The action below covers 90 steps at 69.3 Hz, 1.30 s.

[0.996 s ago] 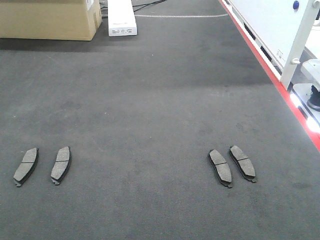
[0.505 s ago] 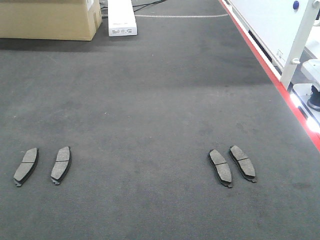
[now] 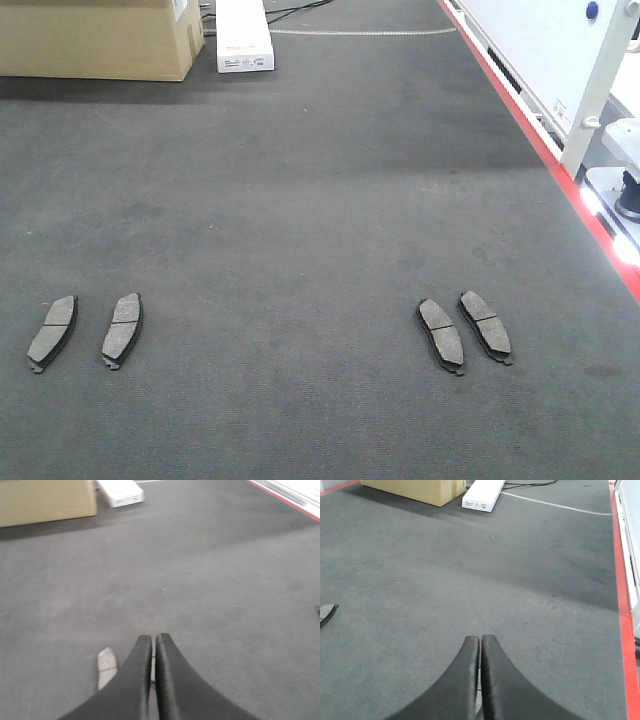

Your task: Move and align brake pads A on conveyor

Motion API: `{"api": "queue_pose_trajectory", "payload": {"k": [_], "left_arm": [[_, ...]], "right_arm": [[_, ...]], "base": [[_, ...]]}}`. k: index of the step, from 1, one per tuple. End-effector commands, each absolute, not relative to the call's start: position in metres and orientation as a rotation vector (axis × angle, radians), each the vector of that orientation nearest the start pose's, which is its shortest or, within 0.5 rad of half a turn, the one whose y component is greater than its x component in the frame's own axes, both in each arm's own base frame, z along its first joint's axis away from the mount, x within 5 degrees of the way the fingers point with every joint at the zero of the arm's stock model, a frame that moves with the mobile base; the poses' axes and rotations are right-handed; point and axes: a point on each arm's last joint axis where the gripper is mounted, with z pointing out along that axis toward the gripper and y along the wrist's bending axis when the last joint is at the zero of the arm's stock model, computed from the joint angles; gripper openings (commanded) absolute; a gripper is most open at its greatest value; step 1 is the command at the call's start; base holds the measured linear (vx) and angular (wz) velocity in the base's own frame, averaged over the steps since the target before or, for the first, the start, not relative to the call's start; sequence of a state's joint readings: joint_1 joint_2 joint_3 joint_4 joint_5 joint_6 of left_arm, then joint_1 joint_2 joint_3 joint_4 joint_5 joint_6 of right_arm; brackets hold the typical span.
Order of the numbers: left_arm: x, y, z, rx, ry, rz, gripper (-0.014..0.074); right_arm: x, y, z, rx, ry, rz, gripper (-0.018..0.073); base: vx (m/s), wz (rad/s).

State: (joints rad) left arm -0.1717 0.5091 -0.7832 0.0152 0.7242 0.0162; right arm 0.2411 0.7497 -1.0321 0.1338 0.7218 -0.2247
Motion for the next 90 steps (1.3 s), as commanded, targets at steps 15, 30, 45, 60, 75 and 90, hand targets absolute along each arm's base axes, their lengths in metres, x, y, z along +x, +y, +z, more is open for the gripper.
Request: {"api": "queue_pose_trajectory", "payload": {"k": [15, 30, 45, 60, 75, 90], "left_arm": [[0.061, -0.002, 0.322, 0.029, 1.67, -0.015, -0.0008], [0.058, 0.003, 0.25, -0.038, 1.546, 0.045, -0.0008], [0.056, 0.004, 0.201, -0.057, 1.449, 0.048, -0.0008], [0.056, 0.004, 0.198, -0.052, 1.489, 0.053, -0.0008], [0.056, 0.004, 0.198, -0.052, 1.488, 0.053, -0.0007], [0.056, 0.004, 0.198, -0.052, 1.488, 0.052, -0.0006]], "right_arm": [[0.124, 0.038, 0.439, -0.382, 1.775, 0.154, -0.0008], [0.124, 0.038, 0.439, -0.382, 1.775, 0.154, -0.0008], [0.124, 0.038, 0.439, -0.382, 1.775, 0.154, -0.0008], [0.124, 0.038, 0.439, -0.382, 1.775, 0.154, -0.0008], [0.124, 0.038, 0.439, -0.382, 1.775, 0.154, -0.0008], [0.124, 0.038, 0.439, -0.382, 1.775, 0.154, -0.0008]], "base": [[0.0, 0.0], [0.0, 0.0], [0.0, 0.0], [0.0, 0.0], [0.0, 0.0], [0.0, 0.0]]}}
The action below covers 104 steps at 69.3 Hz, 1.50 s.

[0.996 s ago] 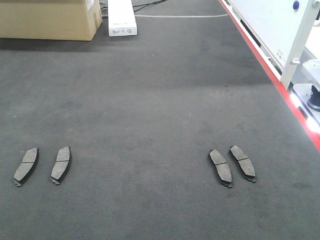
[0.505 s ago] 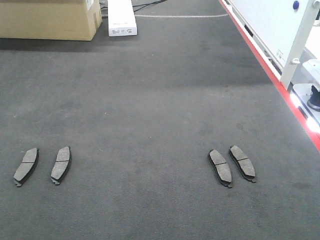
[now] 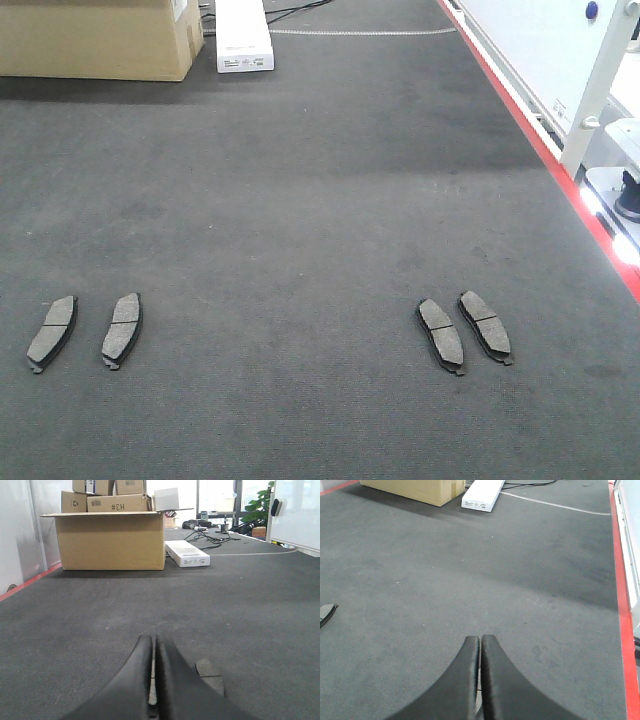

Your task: Move and align brake pads A on conveyor

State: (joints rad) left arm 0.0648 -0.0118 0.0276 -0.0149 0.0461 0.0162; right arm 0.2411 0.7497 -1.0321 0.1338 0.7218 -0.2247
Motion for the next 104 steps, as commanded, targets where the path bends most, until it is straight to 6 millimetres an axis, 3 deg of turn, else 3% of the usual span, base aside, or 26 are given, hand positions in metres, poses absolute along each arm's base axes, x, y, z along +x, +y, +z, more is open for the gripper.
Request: {"api": "queue_pose_trajectory", "payload": {"k": [1, 79, 93, 104], "left_arm": [[0.056, 0.004, 0.198, -0.052, 1.488, 0.052, -0.0006], [0.056, 0.004, 0.198, -0.052, 1.488, 0.052, -0.0006], [0.056, 0.004, 0.198, -0.052, 1.488, 0.052, -0.0006], [0.056, 0.004, 0.198, -0.052, 1.488, 0.052, -0.0006]], "right_arm": [[0.124, 0.038, 0.439, -0.382, 1.775, 0.154, -0.0008], [0.122, 0.037, 0.435, -0.401, 1.819, 0.149, -0.0006], [0.104, 0.029, 0.445, -0.388, 1.728, 0.084, -0.0005], [0.094, 0.009, 0.449, -0.23, 1.714, -0.057, -0.0005]], "base": [[0.0, 0.0], [0.0, 0.0], [0.0, 0.0], [0.0, 0.0]]}}
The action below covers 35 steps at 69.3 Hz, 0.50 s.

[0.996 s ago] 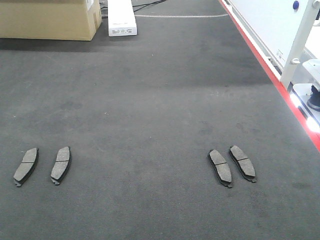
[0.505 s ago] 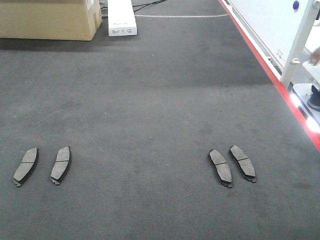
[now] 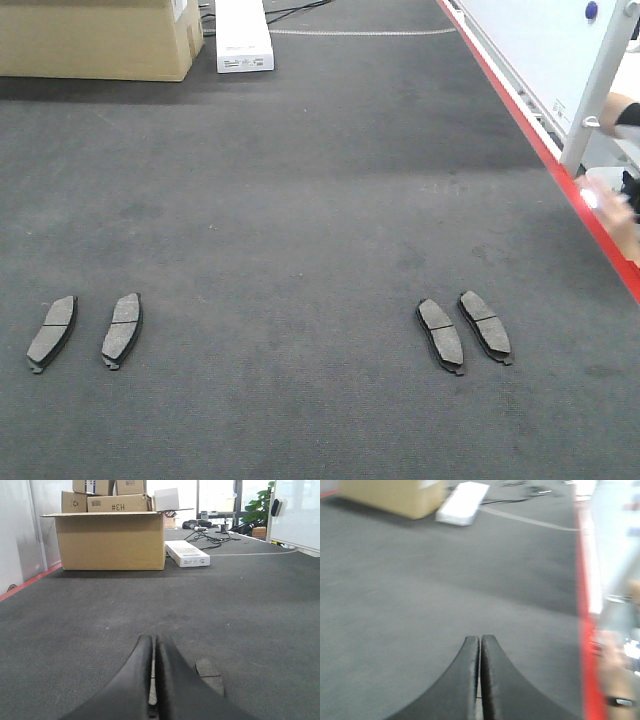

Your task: Move and align brake pads A on conveyor

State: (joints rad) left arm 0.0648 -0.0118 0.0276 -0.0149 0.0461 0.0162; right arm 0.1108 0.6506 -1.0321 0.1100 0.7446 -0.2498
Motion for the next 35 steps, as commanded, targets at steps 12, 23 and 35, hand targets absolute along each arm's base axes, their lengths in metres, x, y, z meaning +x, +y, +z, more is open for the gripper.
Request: {"api": "queue_pose_trajectory", "payload": {"k": [12, 23, 35], "left_arm": [[0.056, 0.004, 0.198, -0.052, 1.488, 0.052, -0.0006], [0.056, 0.004, 0.198, -0.052, 1.488, 0.052, -0.0006], [0.056, 0.004, 0.198, -0.052, 1.488, 0.052, -0.0006]], "right_arm": [[0.084, -0.002, 0.448, -0.145, 1.663, -0.177, -0.0005], [0.077, -0.004, 0.407, -0.089, 1.501, -0.183, -0.0003], [0.067, -0.005, 0.338, -0.07, 1.399, -0.201, -0.0003]], "base": [[0.0, 0.0], [0.0, 0.0], [0.0, 0.0]]}}
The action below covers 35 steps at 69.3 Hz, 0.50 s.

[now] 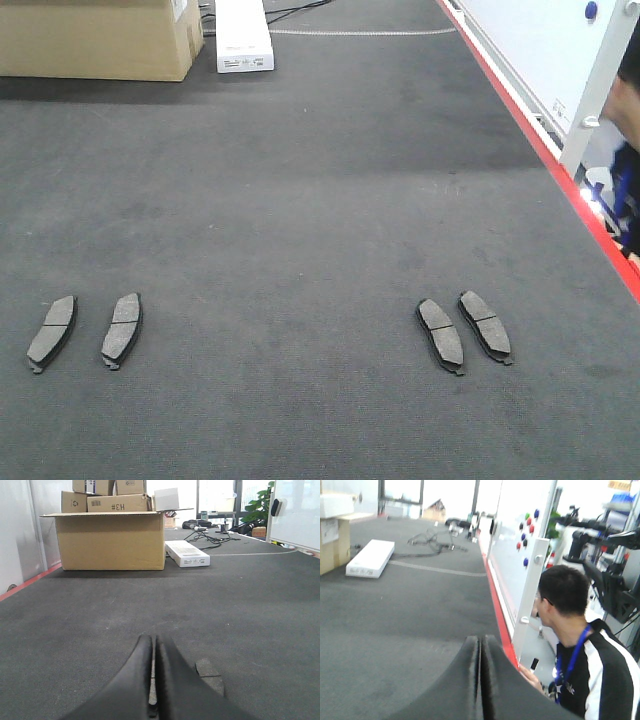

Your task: Move and align brake pads A on conveyor

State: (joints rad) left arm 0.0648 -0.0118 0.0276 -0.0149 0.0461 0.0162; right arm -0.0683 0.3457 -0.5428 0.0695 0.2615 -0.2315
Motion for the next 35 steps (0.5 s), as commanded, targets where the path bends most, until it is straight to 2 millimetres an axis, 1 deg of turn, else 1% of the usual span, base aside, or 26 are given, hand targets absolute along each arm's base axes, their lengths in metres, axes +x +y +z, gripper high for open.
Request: {"api": "queue_pose_trajectory", "payload": {"k": [1, 13, 21, 24, 27, 35], "left_arm": [[0.056, 0.004, 0.198, -0.052, 1.488, 0.052, -0.0006], [0.056, 0.004, 0.198, -0.052, 1.488, 0.052, -0.0006], [0.056, 0.004, 0.198, -0.052, 1.488, 0.052, -0.0006], [0.056, 0.004, 0.198, -0.052, 1.488, 0.052, -0.0006], [0.056, 0.004, 0.198, -0.052, 1.488, 0.052, -0.0006], [0.056, 0.004, 0.198, -0.052, 1.488, 0.052, -0.0006]], "right_arm": [[0.066, -0.005, 0.332, -0.069, 1.397, -0.201, -0.0003], [0.058, -0.004, 0.255, -0.067, 1.436, -0.201, -0.0003], [0.054, -0.004, 0.217, -0.065, 1.45, -0.198, -0.0003], [0.056, -0.004, 0.206, -0.053, 1.467, -0.185, -0.0003], [0.056, -0.004, 0.201, -0.03, 1.524, -0.149, -0.0003], [0.056, -0.004, 0.196, -0.034, 1.576, -0.142, -0.0003]], "base": [[0.0, 0.0], [0.0, 0.0], [0.0, 0.0], [0.0, 0.0], [0.0, 0.0], [0.0, 0.0]]}}
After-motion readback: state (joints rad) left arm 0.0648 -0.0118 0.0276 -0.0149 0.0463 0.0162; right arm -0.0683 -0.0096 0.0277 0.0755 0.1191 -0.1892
